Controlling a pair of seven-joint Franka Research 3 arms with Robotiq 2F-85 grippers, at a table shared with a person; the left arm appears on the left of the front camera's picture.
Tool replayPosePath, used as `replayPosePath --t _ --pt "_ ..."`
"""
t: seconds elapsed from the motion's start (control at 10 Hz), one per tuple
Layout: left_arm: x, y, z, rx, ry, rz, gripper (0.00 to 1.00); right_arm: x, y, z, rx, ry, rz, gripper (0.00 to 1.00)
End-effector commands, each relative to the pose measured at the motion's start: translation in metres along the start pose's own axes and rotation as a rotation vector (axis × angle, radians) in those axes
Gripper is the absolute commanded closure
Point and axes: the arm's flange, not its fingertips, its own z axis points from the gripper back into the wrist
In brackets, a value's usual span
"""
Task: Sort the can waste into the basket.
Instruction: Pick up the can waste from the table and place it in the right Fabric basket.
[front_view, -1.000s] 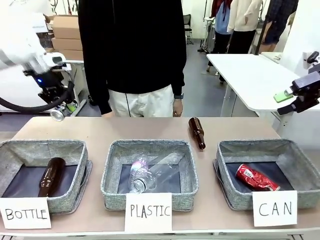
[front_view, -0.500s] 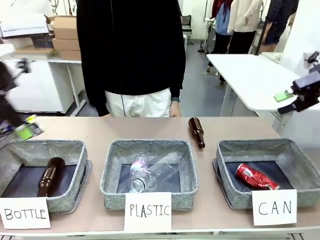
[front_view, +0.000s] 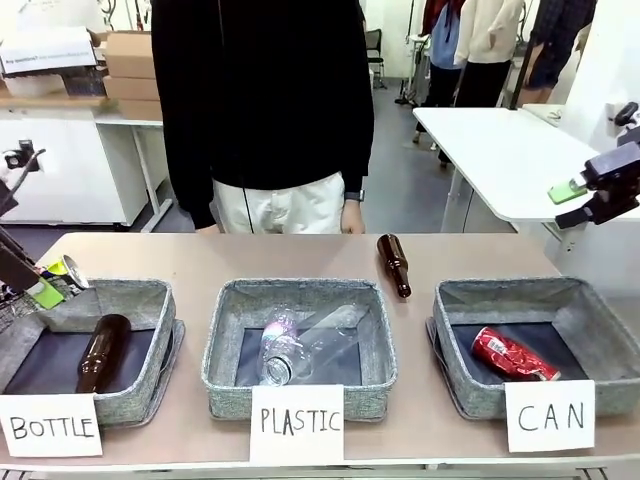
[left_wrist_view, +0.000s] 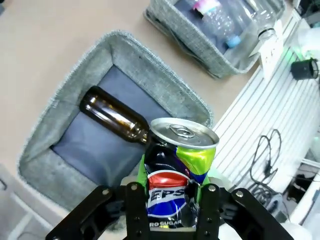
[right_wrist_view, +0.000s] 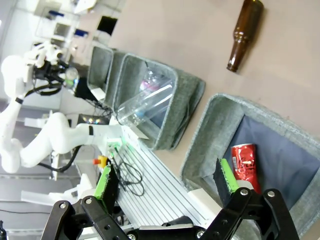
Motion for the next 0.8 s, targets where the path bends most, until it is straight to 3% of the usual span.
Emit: replayPosePath --t 0.0,0.2,0.3,0.4,0.5,0.7 --pt "-0.005 -0.001 0.0 0.01 -0.016 0.002 0.59 0.0 0.0 0.0 0.0 0.0 0.0 0.0" --pt "0.092 -0.052 -0.002 0.076 -0.259 0.065 0.59 -0.044 0.0 0.039 0.08 -0.013 -0.067 0.0" --pt "0.144 -0.085 -0.004 0.017 -0.357 0.055 0.59 -0.079 -0.004 0.068 0.126 0.032 -0.047 0.0" --pt "0.188 -0.13 -0.016 0.023 -0.322 -0.018 0.59 -0.114 -0.01 0.093 0.092 -0.029 -0.09 0.0" --pt "0.234 -0.18 -0.039 0.091 -0.386 -0.156 0.59 -0.148 -0.023 0.109 0.002 -0.092 -0.232 0.0" --pt "0.298 -0.233 -0.091 0.018 -0.383 -0.29 0.59 -0.185 -0.034 0.11 0.016 -0.145 -0.315 0.0"
